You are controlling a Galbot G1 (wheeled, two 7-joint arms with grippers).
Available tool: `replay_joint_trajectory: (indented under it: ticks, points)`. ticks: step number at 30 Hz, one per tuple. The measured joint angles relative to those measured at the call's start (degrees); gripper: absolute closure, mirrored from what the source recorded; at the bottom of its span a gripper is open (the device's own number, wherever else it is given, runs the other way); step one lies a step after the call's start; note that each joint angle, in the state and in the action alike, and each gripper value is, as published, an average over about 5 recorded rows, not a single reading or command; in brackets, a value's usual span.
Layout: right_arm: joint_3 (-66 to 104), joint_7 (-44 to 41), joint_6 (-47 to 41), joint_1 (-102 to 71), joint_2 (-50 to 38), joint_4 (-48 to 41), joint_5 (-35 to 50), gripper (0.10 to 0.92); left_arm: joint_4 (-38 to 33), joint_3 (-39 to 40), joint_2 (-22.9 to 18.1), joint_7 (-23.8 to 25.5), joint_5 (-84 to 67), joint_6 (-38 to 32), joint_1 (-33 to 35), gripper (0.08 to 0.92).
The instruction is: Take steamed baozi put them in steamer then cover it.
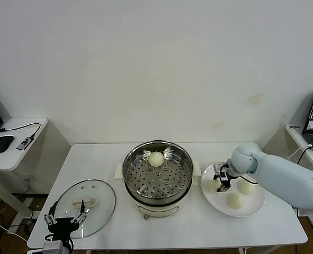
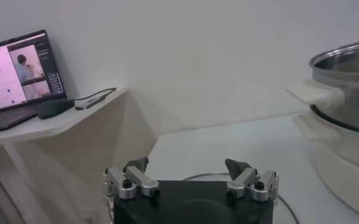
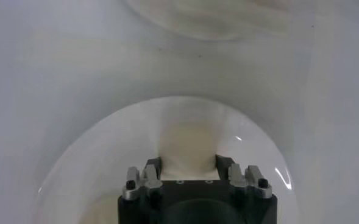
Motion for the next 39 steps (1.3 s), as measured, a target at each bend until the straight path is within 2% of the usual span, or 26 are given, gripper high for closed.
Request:
replay_joint_trajectory:
  ticks: [9,17,29,39]
  points:
    - [-4.0,-1.0,-1.0,10.9,-3.8,4.6,5.8,0.487,-0.8,0.5,0.1,0.2,-0.4,0.5,-0.1,0.177]
    - [-10.2,0.1,-4.2,24.0,-2.6,10.6,14.9,0.481,-0.4,0.0,0.5,0.3,-1.0,0.5,0.0,0.177]
    - [-16.7,6.1,-12.8,31.9,9.4,13.9,28.7,0.474,0.5,0.1,-0.3,0.3,-0.9,0.3,-1.0,0.177]
    - [-18.0,10.8,-18.4,30.2,21.4,10.5,34.0,0.474,0.6,1.0,-1.0,0.4,-0.6,0.4,-1.8,0.177]
